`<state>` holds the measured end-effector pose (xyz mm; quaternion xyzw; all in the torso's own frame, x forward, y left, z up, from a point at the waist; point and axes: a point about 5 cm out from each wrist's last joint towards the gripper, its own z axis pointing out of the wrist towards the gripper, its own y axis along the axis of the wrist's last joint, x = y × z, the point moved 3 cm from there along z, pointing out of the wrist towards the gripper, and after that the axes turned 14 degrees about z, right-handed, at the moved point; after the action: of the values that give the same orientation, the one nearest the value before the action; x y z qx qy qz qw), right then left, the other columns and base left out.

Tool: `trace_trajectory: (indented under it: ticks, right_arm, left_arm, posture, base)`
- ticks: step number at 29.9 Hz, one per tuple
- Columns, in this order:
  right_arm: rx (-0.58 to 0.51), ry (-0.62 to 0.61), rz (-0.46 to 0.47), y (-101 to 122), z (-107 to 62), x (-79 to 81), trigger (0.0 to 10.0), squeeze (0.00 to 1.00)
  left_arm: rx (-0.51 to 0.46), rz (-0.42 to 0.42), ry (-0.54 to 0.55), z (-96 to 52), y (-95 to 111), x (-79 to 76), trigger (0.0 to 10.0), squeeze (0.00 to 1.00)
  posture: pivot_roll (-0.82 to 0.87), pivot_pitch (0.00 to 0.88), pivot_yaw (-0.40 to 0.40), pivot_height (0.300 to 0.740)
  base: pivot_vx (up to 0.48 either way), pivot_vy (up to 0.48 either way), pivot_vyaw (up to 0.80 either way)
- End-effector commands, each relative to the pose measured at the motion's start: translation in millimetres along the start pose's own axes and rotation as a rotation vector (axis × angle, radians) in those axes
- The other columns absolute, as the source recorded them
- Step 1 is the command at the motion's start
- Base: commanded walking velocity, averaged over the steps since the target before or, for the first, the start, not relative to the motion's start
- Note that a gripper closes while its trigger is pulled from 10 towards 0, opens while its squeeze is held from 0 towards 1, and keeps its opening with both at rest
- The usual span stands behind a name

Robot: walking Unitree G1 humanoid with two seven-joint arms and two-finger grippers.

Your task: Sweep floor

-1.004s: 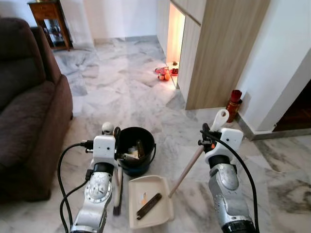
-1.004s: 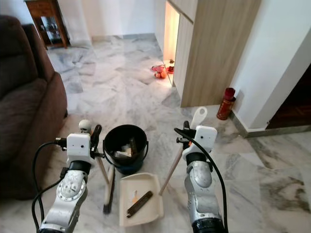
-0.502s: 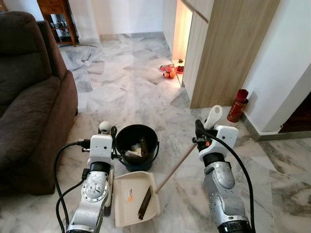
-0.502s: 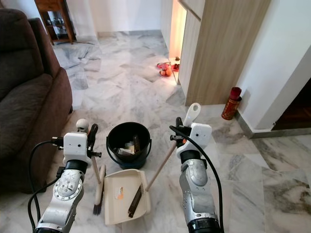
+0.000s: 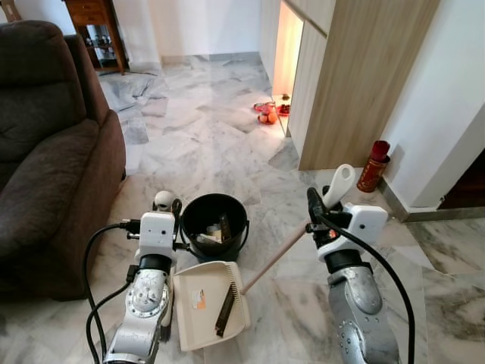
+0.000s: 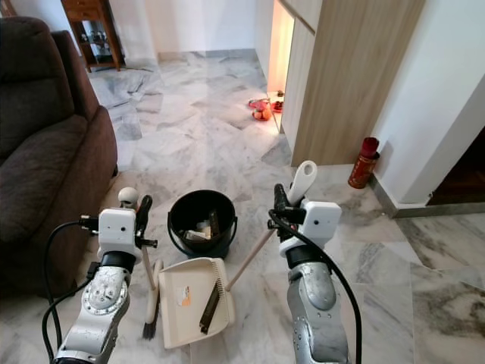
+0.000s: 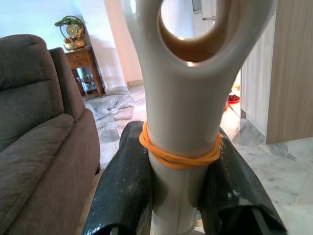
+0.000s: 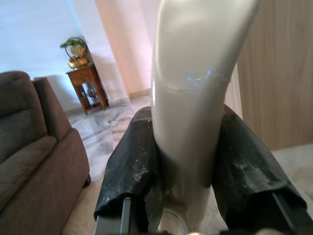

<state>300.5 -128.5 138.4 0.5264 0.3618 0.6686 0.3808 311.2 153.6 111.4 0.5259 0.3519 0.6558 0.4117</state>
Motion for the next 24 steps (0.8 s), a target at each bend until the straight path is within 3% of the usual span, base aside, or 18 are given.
trace_trajectory:
  ticks: [1, 8, 17, 24]
  right_arm:
    - [-0.09, 0.017, 0.011, 23.0, 1.9, 9.3, 10.0, 0.0]
    - [-0.171, -0.016, -0.013, 42.4, 7.1, 11.2, 10.0, 0.0]
    - [-0.242, 0.013, 0.014, 62.1, 19.1, 26.0, 10.0, 0.0]
    - [-0.303, -0.006, 0.031, 76.1, 26.4, 27.0, 10.0, 0.0]
  left_arm:
    - [-0.039, 0.004, 0.017, 2.7, 8.9, 5.7, 10.0, 0.0]
    - [-0.033, 0.013, 0.033, 0.9, 7.0, 10.7, 10.0, 0.0]
    - [-0.038, 0.017, 0.06, -0.6, 6.6, 16.6, 10.0, 0.0]
    - [-0.041, 0.02, 0.067, -0.6, 7.3, 18.4, 10.0, 0.0]
  posture:
    - [0.02, 0.0, 0.032, 0.74]
    - [0.03, 0.0, 0.032, 0.74]
    - [0.05, 0.0, 0.028, 0.74]
    - [0.05, 0.0, 0.032, 0.74]
  base:
    - [0.0, 0.0, 0.0]
    - [0.0, 0.0, 0.0]
    - [0.0, 0.0, 0.0]
    - [0.0, 0.0, 0.0]
